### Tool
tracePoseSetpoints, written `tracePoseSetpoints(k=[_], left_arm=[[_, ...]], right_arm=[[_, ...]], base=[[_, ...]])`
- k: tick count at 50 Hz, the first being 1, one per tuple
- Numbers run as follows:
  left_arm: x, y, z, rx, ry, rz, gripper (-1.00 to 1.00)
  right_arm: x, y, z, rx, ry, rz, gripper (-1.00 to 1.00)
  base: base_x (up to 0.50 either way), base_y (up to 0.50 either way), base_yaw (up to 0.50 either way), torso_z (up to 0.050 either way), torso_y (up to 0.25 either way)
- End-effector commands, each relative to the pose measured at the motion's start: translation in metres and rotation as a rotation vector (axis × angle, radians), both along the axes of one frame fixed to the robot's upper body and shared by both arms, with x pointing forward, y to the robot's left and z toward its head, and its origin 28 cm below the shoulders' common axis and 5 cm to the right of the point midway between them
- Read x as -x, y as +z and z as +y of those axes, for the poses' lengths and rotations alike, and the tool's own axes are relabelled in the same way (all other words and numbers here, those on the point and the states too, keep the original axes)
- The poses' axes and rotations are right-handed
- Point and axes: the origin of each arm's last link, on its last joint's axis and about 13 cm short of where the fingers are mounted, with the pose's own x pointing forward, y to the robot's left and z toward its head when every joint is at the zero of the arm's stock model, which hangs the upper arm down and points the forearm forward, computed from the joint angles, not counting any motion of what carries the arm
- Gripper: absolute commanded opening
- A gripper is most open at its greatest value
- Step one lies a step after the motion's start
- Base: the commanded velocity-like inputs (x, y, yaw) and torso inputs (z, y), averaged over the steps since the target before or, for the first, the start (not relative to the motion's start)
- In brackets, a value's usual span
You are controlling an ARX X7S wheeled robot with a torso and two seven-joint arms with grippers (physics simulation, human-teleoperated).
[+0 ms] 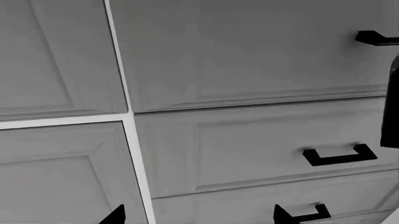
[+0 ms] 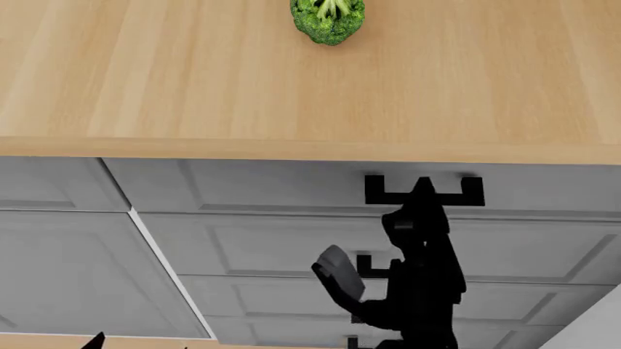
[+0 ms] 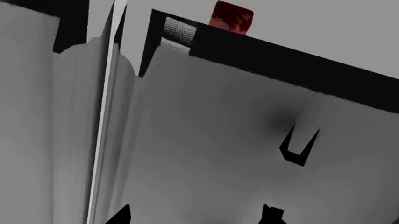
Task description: Open the right drawer.
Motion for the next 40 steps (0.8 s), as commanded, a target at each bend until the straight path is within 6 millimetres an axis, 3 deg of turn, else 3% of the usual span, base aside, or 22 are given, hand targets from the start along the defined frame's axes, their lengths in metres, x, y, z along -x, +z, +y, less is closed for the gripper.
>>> tracePoseSetpoints(k=[1, 13, 14, 29, 40], left_arm=[[0.0, -0.001, 0.0, -0.005, -0.003, 0.0, 1.0], [0.0, 0.0, 0.0, -0.006, -0.003, -0.001, 1.0], [0.0, -0.001, 0.0, -0.006, -0.002, -0.001, 1.0], [0.0, -0.001, 0.0, -0.007, -0.003, -0.001, 1.0], [0.0, -0.001, 0.0, -0.009, -0.004, -0.001, 1.0]], right_arm=[[-0.008, 0.001, -0.004, 0.009, -0.017, -0.02, 1.0], [-0.01, 0.0, -0.005, -0.01, -0.026, -0.04, 1.0], [-0.01, -0.001, -0.006, -0.026, -0.032, -0.037, -1.0], [-0.006, -0.004, -0.006, -0.014, -0.004, -0.024, -1.0], [0.012, 0.006, -0.007, -0.021, 0.042, -0.084, -1.0]], base=[[0.0, 0.0, 0.0, 0.0, 0.0], [0.0, 0.0, 0.0, 0.0, 0.0], [0.0, 0.0, 0.0, 0.0, 0.0], [0.01, 0.0, 0.0, 0.0, 0.0], [0.0, 0.0, 0.0, -0.001, -0.002]])
